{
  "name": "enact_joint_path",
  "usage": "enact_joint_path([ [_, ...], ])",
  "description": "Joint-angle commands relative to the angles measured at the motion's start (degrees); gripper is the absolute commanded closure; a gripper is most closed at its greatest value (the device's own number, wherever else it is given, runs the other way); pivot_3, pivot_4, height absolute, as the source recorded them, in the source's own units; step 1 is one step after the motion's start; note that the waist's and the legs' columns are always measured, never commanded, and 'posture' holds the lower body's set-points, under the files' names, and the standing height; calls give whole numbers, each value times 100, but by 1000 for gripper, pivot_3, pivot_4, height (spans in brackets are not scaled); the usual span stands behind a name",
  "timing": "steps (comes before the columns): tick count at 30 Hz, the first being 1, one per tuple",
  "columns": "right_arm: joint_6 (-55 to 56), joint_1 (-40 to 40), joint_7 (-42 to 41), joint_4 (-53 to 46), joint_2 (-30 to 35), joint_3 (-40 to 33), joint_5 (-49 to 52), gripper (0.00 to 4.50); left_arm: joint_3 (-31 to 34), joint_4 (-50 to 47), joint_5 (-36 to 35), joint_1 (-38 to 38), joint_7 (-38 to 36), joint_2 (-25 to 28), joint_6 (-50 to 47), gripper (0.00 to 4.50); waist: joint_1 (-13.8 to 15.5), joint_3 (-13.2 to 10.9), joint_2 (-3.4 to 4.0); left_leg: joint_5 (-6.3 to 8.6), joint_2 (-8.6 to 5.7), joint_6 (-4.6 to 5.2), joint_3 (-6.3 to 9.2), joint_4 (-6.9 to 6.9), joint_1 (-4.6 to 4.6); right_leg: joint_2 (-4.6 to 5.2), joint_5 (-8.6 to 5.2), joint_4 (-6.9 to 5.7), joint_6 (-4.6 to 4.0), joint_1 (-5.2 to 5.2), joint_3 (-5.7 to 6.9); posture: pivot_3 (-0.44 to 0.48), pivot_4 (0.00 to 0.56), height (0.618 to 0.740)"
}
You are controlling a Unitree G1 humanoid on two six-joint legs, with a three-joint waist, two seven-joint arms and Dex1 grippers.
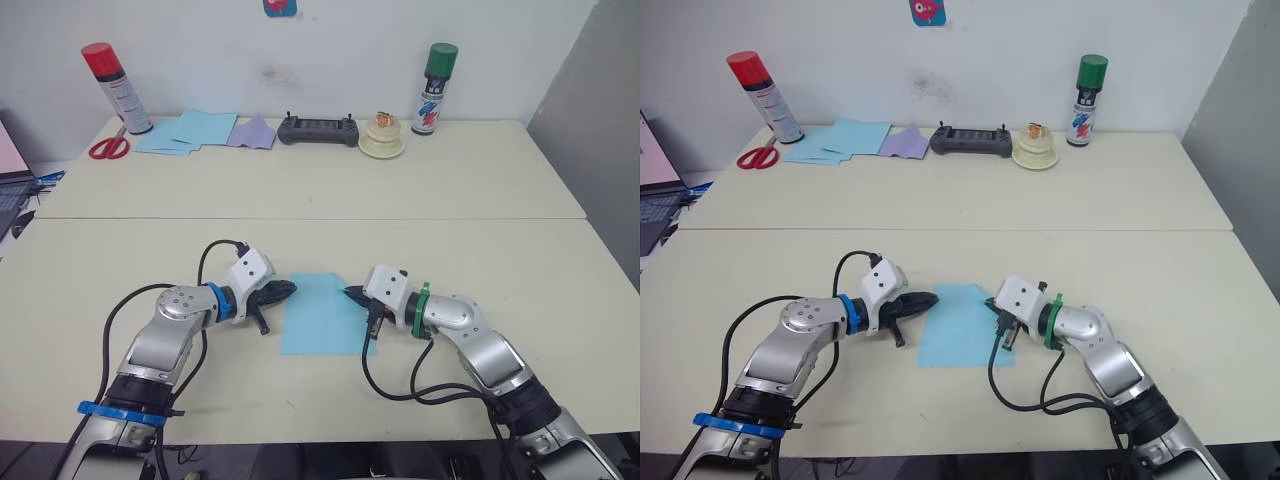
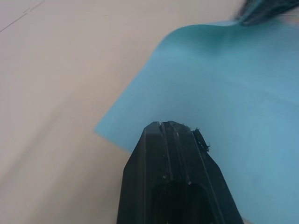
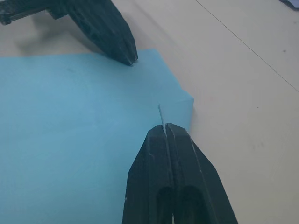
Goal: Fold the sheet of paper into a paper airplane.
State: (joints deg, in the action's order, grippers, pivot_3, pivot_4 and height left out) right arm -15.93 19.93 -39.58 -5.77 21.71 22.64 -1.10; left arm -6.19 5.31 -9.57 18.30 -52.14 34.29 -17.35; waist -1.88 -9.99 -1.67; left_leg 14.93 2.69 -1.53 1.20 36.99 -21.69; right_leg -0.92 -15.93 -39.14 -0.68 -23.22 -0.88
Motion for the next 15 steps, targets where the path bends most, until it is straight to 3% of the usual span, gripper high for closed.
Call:
enact_joint_path([
  [1, 30, 107, -66, 32, -104, 61, -36, 4484, -82, 26, -89, -126, -152, -28, -180, 4500, 1, 0, 0, 0, 0, 0, -1, 0, 0, 0, 0, 0, 0, 0, -1, 0, 150, 740],
  [15, 232, 68, -343, 101, -134, 325, -249, 4484, -456, 108, 335, -252, -328, 115, 303, 4500, 4, 3, 0, 0, -3, 0, -4, 0, -1, 3, 0, 3, 0, 0, -4, 0, 150, 740],
])
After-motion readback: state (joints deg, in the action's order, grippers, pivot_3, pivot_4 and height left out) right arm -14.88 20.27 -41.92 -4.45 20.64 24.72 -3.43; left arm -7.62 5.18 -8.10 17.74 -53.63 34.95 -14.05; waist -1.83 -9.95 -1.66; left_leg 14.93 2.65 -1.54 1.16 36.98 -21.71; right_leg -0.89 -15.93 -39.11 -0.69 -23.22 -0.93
